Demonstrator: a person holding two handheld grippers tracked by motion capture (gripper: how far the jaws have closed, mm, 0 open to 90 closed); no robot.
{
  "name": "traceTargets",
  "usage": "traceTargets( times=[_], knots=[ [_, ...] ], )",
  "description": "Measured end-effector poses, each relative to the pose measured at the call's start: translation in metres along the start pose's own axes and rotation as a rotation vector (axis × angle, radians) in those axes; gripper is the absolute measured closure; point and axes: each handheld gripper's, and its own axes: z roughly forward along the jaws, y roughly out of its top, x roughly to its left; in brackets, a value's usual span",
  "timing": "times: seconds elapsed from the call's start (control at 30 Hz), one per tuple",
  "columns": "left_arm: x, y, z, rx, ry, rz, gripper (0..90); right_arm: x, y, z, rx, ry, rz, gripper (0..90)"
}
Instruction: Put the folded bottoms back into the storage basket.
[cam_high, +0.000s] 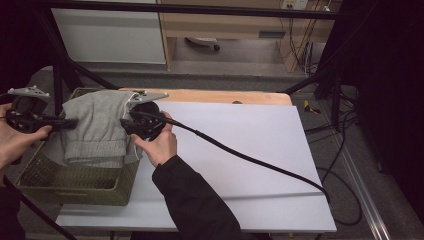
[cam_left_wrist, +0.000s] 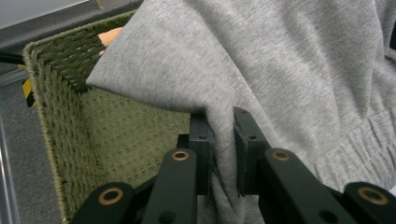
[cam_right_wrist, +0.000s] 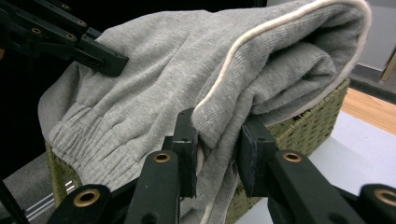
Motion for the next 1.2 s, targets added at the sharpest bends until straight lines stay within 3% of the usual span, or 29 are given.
traceTargets(
  times=[0.5,1.2],
  knots=[
    [0.021,-0.012,-0.004,-0.004,0.016,-0.031,79.9,0.013,0.002,0.023,-0.006,0.007,-0.011,71.6],
    [0.040,-0.028,-0.005,0.007,0.050,-0.050,79.9,0.029,-0.003,0.049,-0.005,0.028,-0.004,71.5]
  ],
)
